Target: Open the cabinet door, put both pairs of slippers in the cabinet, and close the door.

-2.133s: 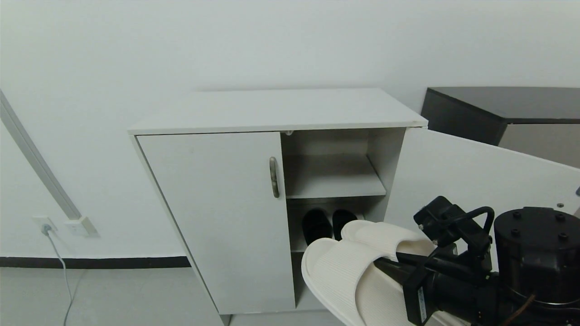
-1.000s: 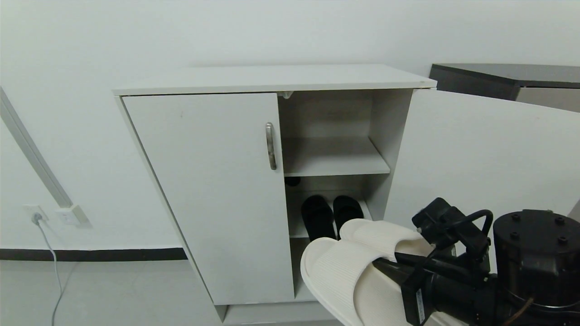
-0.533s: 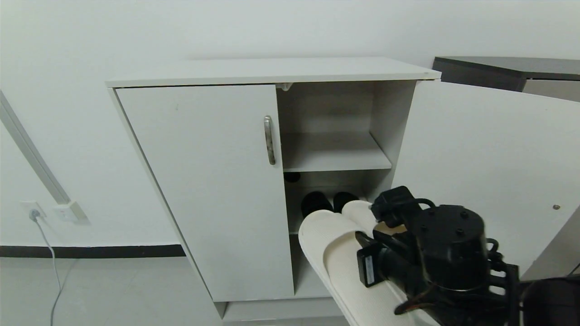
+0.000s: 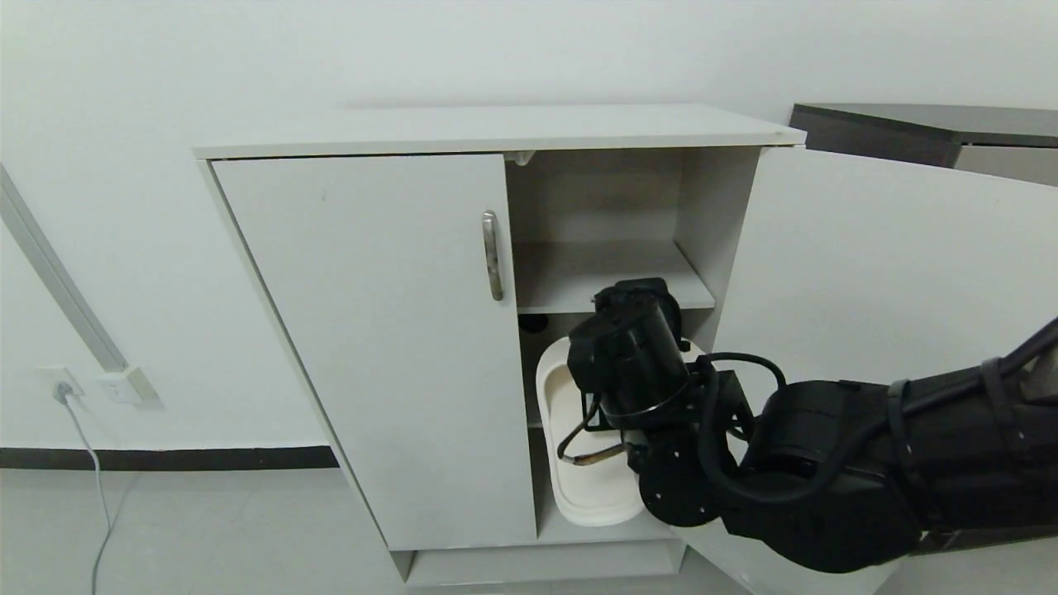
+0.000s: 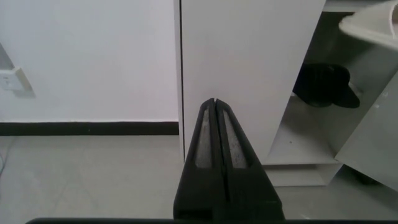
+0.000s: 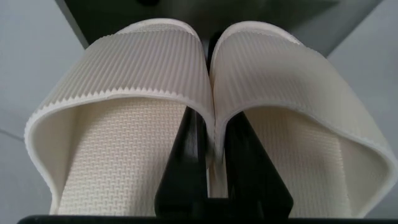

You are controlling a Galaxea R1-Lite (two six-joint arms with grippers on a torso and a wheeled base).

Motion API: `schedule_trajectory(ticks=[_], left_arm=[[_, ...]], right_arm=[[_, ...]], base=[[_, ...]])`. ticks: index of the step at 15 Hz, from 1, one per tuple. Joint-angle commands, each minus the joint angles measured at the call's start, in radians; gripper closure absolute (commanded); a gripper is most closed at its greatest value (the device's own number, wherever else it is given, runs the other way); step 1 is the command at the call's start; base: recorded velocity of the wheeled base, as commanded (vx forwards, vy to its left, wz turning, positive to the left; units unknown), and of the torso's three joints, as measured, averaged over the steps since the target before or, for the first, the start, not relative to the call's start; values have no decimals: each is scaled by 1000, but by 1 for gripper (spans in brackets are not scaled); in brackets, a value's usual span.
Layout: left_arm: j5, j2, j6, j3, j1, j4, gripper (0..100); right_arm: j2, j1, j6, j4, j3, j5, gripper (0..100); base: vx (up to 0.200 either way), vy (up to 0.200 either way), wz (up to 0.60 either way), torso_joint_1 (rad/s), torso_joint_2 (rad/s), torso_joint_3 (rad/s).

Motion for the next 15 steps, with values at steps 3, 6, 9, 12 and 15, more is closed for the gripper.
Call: schedule_trajectory(ticks=[3,6,9,12,15], left_arm=[[0,1,0,0,1,0,100],[2,1,0,0,1,0,100],[3,1,0,0,1,0,100],[2,1,0,0,1,0,100],[2,1,0,0,1,0,100]], right_arm=[[13,-4,-60,7,-117,-26,100],[-1,-23,-62,5,-116,-27,100],[-1,-43,-58,5,-113,-26,100],[-1,-44,-58,4,-113,-26,100],[-1,-46,-60,4,-113,-26,100]], base=[[0,0,0,0,0,0],[0,0,0,0,0,0],[0,0,0,0,0,0],[0,0,0,0,0,0],[67,0,0,1,1,1]])
